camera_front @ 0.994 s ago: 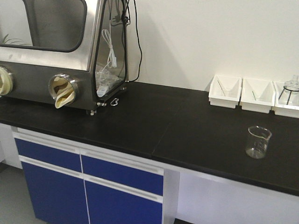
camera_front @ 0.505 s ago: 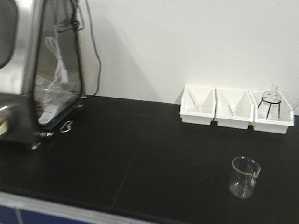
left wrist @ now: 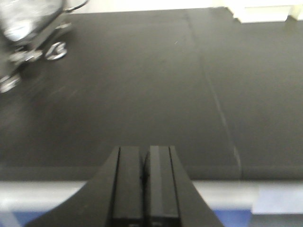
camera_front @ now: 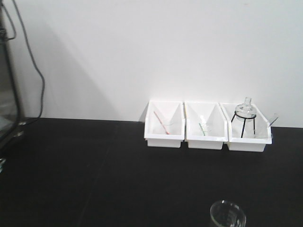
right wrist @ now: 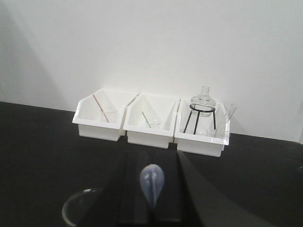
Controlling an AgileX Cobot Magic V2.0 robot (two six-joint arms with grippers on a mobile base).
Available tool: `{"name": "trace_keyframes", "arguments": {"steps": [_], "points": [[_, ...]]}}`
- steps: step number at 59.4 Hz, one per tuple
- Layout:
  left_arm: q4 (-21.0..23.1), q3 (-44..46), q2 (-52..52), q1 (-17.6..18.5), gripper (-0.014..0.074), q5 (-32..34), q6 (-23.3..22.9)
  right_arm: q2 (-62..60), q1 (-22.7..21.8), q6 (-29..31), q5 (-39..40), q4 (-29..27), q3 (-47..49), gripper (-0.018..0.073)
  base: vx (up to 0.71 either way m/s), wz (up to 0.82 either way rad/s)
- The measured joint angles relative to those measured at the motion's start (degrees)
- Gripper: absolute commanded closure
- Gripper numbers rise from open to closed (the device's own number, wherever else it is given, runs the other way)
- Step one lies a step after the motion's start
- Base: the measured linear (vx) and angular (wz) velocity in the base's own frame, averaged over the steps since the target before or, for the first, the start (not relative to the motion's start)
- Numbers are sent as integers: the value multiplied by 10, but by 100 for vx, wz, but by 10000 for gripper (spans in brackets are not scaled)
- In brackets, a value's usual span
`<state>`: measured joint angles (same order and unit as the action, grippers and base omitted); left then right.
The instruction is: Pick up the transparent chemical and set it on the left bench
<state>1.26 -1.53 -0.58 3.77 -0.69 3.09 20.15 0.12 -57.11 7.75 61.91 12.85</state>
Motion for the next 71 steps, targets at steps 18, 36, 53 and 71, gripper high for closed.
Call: {"name": "trace_keyframes", "arguments": {"steps": [18, 36, 53, 71], "points": [[0, 0, 0, 0, 600, 0, 0, 0, 0, 0, 0, 0, 0, 562, 32, -19], [0, 0, 0, 0, 600, 0, 0, 0, 0, 0, 0, 0, 0, 562, 20, -10], [0, 0, 0, 0, 600, 0, 0, 0, 0, 0, 0, 0, 0, 562, 9, -3], [0, 0, 0, 0, 600, 0, 0, 0, 0, 0, -1, 0, 0, 562, 2, -1]]}}
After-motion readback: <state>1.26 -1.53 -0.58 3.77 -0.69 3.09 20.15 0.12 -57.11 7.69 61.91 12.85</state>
